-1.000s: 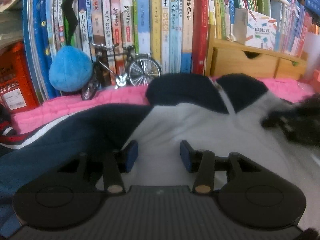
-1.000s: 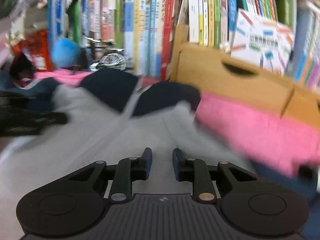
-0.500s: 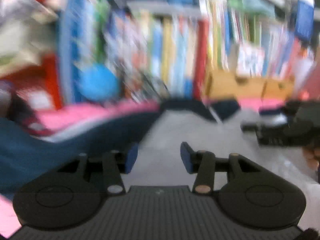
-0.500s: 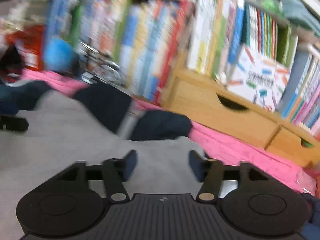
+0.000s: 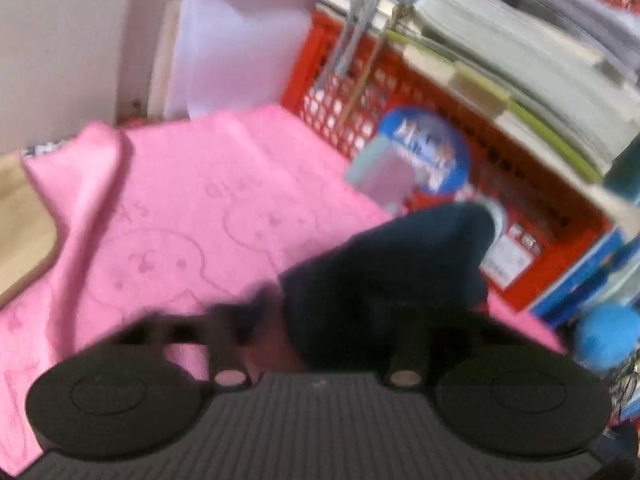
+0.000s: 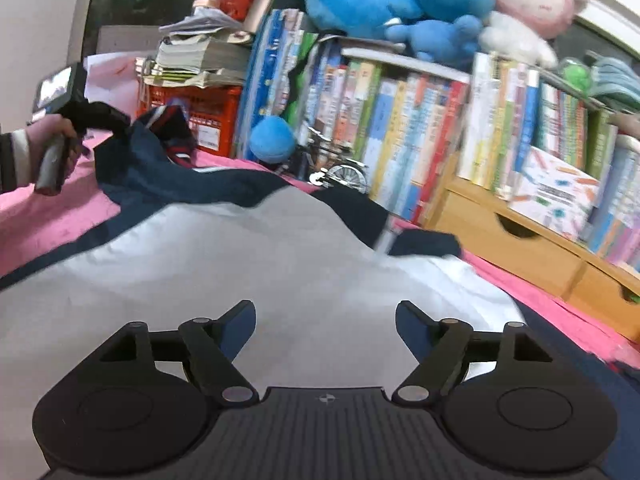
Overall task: Fold clothes
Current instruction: 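Grasp the navy sleeve cuff with the left gripper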
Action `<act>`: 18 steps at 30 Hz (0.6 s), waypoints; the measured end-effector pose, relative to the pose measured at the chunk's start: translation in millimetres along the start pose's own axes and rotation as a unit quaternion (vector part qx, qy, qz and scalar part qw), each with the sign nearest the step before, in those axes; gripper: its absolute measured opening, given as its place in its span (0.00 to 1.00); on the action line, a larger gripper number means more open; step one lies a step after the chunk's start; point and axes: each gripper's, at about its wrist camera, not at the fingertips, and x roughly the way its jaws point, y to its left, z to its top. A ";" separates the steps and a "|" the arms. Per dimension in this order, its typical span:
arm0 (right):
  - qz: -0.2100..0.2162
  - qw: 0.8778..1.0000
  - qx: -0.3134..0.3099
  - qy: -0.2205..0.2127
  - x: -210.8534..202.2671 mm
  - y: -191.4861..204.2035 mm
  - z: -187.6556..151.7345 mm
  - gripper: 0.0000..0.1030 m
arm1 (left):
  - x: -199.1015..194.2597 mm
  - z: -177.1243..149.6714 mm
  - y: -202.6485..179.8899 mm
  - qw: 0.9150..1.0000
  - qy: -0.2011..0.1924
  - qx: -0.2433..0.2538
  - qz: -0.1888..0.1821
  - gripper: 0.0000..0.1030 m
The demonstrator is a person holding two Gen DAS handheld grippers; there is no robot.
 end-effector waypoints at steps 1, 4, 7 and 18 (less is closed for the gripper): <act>-0.011 1.000 0.002 0.001 -7.1 -4.3 -4.5 0.75 | -10.7 -5.0 -8.5 1.000 -0.010 0.016 -0.019 0.03; -0.050 0.998 0.038 0.000 -27.4 -21.7 -18.5 0.75 | -70.9 -33.7 -57.7 0.979 -0.060 0.149 -0.122 0.03; -0.085 0.991 0.101 0.000 -44.0 -47.0 -32.5 0.75 | -124.0 -77.8 -107.0 0.933 -0.039 0.270 -0.235 0.03; -0.054 0.981 0.186 -0.016 -61.9 -59.6 -54.7 0.79 | -226.0 -236.5 -137.2 0.757 0.057 0.532 -0.375 0.38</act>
